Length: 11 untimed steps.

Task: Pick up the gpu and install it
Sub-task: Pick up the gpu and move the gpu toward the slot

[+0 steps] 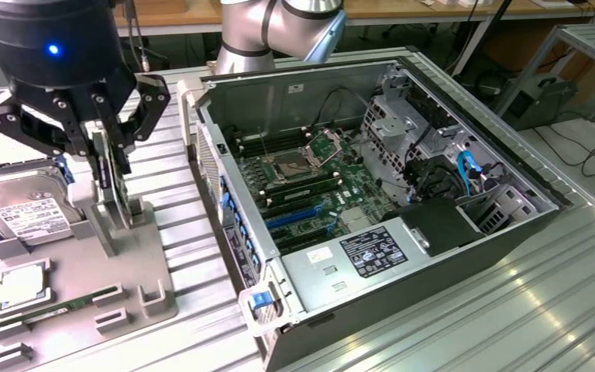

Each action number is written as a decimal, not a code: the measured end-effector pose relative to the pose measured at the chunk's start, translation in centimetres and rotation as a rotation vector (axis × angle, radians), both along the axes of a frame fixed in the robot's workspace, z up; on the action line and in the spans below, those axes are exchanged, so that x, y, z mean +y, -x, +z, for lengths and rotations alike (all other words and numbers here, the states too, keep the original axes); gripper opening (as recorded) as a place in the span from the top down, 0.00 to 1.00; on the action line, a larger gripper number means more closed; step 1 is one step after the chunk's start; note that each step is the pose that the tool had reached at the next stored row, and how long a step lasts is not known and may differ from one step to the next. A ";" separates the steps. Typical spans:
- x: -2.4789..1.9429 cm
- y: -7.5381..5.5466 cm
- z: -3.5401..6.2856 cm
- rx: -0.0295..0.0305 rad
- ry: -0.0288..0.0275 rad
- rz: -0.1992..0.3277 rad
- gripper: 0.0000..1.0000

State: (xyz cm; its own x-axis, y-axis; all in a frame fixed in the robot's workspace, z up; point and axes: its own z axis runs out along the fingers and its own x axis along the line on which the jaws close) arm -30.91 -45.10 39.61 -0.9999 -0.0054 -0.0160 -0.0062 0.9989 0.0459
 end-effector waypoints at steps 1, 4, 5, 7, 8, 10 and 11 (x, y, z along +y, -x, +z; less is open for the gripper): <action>0.00 0.0 0.33 0.0000 0.0001 0.000 0.72; 0.01 0.0 1.48 -0.0005 0.0000 0.000 0.72; 0.01 0.0 1.78 -0.0005 0.0002 0.000 0.72; 0.03 0.0 2.41 -0.0011 0.0001 0.000 0.72; 0.02 0.0 2.49 -0.0028 0.0001 0.000 0.72; 0.03 0.0 2.51 -0.0069 0.0001 0.000 0.72; 0.03 0.0 2.51 -0.0086 0.0001 0.000 0.72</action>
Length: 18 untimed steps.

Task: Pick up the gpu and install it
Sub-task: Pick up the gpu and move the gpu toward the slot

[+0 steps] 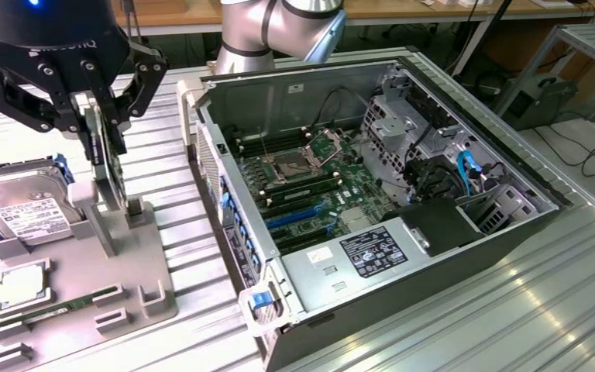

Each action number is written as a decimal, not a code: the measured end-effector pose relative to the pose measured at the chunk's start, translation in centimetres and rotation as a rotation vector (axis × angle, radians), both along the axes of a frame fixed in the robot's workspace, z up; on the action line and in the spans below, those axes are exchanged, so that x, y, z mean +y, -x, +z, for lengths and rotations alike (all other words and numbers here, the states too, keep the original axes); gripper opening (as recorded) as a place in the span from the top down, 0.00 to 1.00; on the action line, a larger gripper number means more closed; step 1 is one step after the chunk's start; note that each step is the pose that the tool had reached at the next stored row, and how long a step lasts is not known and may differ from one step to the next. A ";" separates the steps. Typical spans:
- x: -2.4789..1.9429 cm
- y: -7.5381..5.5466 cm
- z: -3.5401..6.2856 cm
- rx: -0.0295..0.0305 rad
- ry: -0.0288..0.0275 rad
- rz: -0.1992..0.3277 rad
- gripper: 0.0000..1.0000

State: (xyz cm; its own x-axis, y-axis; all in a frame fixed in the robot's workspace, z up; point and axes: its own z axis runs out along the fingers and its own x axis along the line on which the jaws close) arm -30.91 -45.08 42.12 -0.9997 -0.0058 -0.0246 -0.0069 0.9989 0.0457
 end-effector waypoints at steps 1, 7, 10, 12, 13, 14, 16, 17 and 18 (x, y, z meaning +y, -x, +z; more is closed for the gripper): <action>0.00 0.0 0.00 -0.0004 0.0000 0.000 0.72; 0.00 -0.9 0.00 -0.0004 -0.0001 0.000 0.72; 0.00 -1.4 0.00 -0.0004 0.0000 0.000 0.72; 0.00 -1.7 0.00 -0.0004 -0.0001 0.000 0.72; 0.00 -1.9 0.00 -0.0004 0.0000 0.000 0.72; 0.00 -2.0 0.00 -0.0004 -0.0001 0.000 0.72; 0.00 -2.5 0.00 -0.0004 0.0000 0.001 0.72; 0.01 -2.7 0.00 -0.0003 0.0000 0.001 0.72; 0.01 -3.0 -0.01 -0.0005 -0.0001 0.001 0.72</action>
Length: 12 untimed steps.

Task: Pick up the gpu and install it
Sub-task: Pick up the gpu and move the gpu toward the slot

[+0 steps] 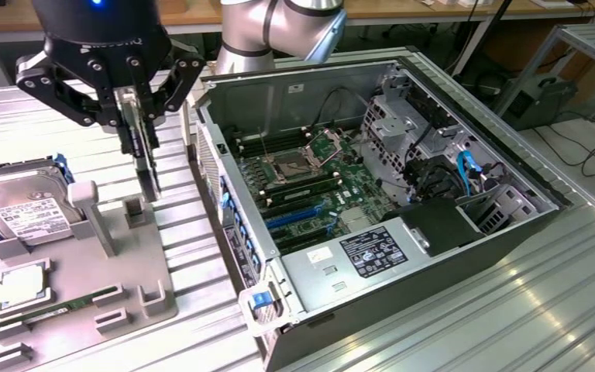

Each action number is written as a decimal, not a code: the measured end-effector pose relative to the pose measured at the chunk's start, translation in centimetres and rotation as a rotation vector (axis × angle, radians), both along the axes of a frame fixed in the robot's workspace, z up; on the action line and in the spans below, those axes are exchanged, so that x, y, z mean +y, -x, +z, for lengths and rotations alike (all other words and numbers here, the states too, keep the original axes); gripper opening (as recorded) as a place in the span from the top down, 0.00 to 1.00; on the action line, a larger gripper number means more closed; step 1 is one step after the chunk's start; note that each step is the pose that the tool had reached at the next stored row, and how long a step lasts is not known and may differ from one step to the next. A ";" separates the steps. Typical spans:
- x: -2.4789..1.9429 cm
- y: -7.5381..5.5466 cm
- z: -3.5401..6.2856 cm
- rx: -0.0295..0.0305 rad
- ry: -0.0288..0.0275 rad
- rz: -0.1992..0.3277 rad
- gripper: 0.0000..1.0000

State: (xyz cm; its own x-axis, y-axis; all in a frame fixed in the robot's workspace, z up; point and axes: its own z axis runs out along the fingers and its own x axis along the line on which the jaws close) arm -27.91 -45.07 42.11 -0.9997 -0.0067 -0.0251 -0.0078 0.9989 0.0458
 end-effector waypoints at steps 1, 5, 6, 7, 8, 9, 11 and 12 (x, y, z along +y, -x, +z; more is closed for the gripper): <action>0.00 -0.3 0.00 0.0000 0.0000 0.000 0.72; 0.00 -1.3 0.00 0.0001 0.0001 0.000 0.72; 0.00 -1.5 0.00 0.0000 0.0000 0.000 0.72; 0.01 -1.7 0.00 0.0001 0.0001 0.000 0.72; 0.01 -1.9 0.00 0.0001 0.0001 0.000 0.72; 0.01 -2.0 0.00 0.0001 0.0001 0.000 0.72; 0.01 -2.4 -0.01 0.0000 0.0000 0.000 0.72; 0.01 -2.6 0.00 0.0001 0.0000 0.000 0.72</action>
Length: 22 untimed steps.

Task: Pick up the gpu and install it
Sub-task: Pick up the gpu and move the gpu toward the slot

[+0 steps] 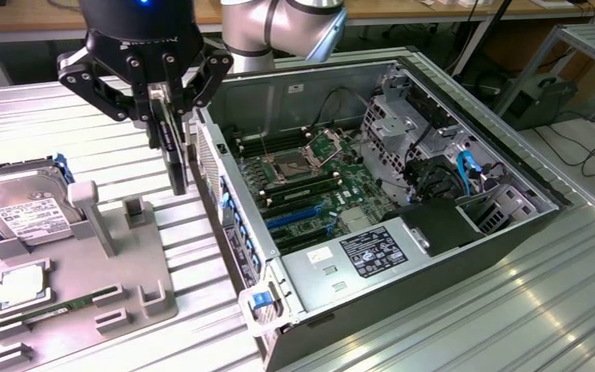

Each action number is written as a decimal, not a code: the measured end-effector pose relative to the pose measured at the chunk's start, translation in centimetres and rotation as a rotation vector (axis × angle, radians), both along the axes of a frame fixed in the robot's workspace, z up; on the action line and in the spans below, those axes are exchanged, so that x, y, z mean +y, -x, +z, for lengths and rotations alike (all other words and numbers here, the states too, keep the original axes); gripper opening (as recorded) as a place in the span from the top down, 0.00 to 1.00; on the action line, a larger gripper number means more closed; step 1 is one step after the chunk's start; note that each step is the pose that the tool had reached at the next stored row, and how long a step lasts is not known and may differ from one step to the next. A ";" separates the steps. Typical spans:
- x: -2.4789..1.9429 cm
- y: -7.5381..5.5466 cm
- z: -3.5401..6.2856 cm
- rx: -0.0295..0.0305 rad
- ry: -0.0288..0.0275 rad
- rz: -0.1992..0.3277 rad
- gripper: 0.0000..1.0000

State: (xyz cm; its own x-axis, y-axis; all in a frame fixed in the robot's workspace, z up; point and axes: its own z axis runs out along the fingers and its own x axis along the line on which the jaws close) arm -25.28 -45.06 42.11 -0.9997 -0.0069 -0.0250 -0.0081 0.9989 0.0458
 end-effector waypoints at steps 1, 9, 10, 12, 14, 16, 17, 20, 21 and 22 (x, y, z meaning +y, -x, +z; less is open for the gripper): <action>0.00 -0.2 0.00 0.0000 0.0000 0.000 0.72; 0.00 -2.3 0.00 0.0000 0.0000 0.000 0.72; 0.00 -2.5 -0.01 0.0000 0.0000 0.000 0.72; 0.01 -3.0 0.00 0.0001 0.0001 0.000 0.72; 0.00 -3.4 0.00 0.0000 0.0000 0.000 0.72; 0.00 -3.9 0.00 0.0000 0.0000 0.000 0.72; 0.00 -4.1 0.00 0.0001 0.0001 0.000 0.72; 0.00 -4.9 -0.01 0.0000 0.0000 0.000 0.72; 0.00 -5.1 -0.01 0.0000 0.0000 0.000 0.72; 0.00 -5.4 -0.01 0.0000 0.0000 0.000 0.72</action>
